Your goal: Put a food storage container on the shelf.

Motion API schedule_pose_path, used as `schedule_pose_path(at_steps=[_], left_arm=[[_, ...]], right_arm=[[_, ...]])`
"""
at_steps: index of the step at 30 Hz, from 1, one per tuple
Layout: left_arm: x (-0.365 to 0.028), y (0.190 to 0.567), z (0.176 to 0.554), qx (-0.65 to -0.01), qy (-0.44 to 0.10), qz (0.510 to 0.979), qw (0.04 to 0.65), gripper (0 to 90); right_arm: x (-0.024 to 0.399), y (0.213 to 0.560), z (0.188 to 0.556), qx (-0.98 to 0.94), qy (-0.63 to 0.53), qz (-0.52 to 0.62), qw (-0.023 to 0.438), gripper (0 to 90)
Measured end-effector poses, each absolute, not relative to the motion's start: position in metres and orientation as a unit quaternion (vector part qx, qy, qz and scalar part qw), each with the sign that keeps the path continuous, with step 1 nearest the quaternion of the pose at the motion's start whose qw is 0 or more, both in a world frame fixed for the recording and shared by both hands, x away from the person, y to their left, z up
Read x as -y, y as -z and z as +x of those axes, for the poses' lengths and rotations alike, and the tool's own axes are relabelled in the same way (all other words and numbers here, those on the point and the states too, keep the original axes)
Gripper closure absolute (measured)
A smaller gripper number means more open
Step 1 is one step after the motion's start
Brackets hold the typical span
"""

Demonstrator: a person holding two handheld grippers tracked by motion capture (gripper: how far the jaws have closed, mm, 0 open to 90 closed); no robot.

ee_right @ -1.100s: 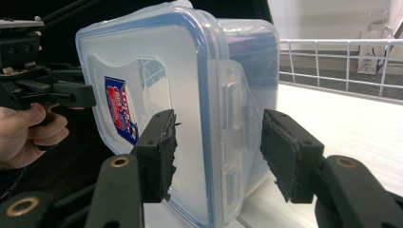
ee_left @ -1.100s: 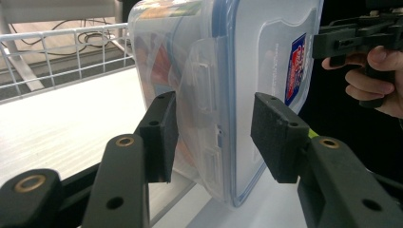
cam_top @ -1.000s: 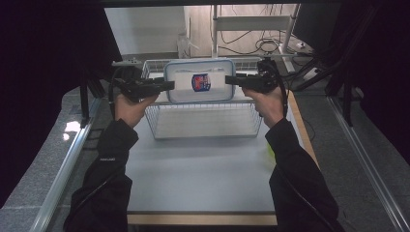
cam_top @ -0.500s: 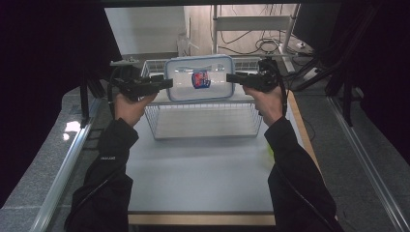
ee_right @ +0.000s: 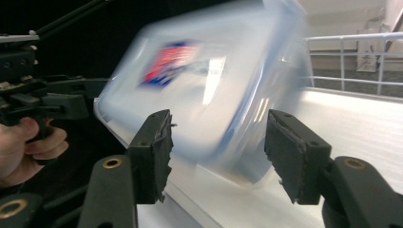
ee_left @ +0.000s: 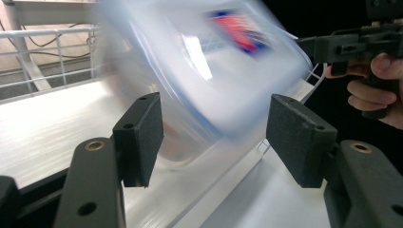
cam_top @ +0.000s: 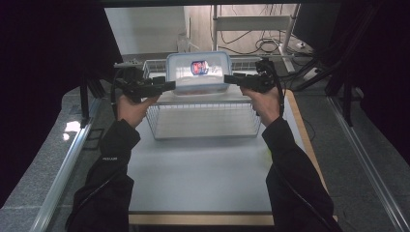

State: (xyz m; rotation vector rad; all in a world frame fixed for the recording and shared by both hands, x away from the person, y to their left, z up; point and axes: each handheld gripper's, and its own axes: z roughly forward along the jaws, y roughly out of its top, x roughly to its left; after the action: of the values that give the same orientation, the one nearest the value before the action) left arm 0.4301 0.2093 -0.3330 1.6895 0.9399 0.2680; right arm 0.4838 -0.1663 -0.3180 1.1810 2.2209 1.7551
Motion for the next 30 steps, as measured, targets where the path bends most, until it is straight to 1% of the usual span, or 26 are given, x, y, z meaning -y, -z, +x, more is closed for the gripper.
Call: schedule_pose_path(at_steps=[2, 5, 7, 9, 10, 11, 12, 13, 15, 17, 18, 19, 22, 25, 28, 30], left_arm=[[-0.208, 0.334, 0.431, -0.395, -0.112, 0.720, 0.559, 36.5], [-0.205, 0.334, 0.430, -0.396, -0.121, 0.723, 0.553, 35.7], [-0.206, 0.334, 0.429, -0.394, -0.127, 0.724, 0.552, 37.2], [-0.207, 0.335, 0.428, -0.394, -0.128, 0.724, 0.552, 40.7], [-0.208, 0.336, 0.426, -0.396, -0.130, 0.723, 0.551, 42.6], [-0.209, 0.337, 0.425, -0.394, -0.128, 0.724, 0.551, 46.8], [-0.209, 0.337, 0.425, -0.394, -0.128, 0.724, 0.551, 51.4], [-0.209, 0.341, 0.425, -0.395, -0.125, 0.728, 0.546, 54.6], [-0.207, 0.345, 0.426, -0.395, -0.120, 0.733, 0.541, 63.4], [-0.204, 0.348, 0.427, -0.398, -0.122, 0.735, 0.534, 68.7], [-0.204, 0.348, 0.427, -0.398, -0.122, 0.735, 0.534, 70.3], [-0.202, 0.349, 0.430, -0.403, -0.128, 0.734, 0.532, 71.2], [-0.199, 0.349, 0.434, -0.406, -0.128, 0.733, 0.530, 73.1], [-0.197, 0.349, 0.436, -0.404, -0.128, 0.735, 0.529, 75.3], [-0.193, 0.349, 0.437, -0.399, -0.126, 0.738, 0.529, 75.2], [-0.191, 0.350, 0.436, -0.397, -0.126, 0.738, 0.530, 73.6]], right_arm=[[0.166, 0.319, 0.484, -0.723, -0.574, 0.382, 0.033, 43.5], [0.164, 0.320, 0.484, -0.728, -0.568, 0.382, 0.037, 43.5], [0.164, 0.320, 0.483, -0.729, -0.566, 0.382, 0.043, 44.2], [0.164, 0.319, 0.481, -0.733, -0.563, 0.379, 0.053, 47.4], [0.165, 0.319, 0.479, -0.735, -0.562, 0.376, 0.059, 51.4], [0.165, 0.319, 0.478, -0.736, -0.561, 0.373, 0.060, 56.2], [0.165, 0.319, 0.478, -0.736, -0.561, 0.373, 0.060, 56.2], [0.165, 0.320, 0.475, -0.742, -0.557, 0.367, 0.065, 63.6], [0.162, 0.323, 0.472, -0.749, -0.553, 0.358, 0.068, 71.4], [0.158, 0.326, 0.471, -0.759, -0.545, 0.349, 0.072, 77.7], [0.158, 0.326, 0.471, -0.759, -0.545, 0.349, 0.072, 77.7], [0.153, 0.329, 0.471, -0.768, -0.535, 0.342, 0.079, 82.1], [0.146, 0.331, 0.472, -0.775, -0.526, 0.340, 0.090, 85.0], [0.144, 0.332, 0.475, -0.775, -0.525, 0.341, 0.090, 85.3], [0.142, 0.333, 0.475, -0.778, -0.519, 0.340, 0.098, 85.8], [0.141, 0.333, 0.474, -0.777, -0.520, 0.341, 0.099, 85.7]])
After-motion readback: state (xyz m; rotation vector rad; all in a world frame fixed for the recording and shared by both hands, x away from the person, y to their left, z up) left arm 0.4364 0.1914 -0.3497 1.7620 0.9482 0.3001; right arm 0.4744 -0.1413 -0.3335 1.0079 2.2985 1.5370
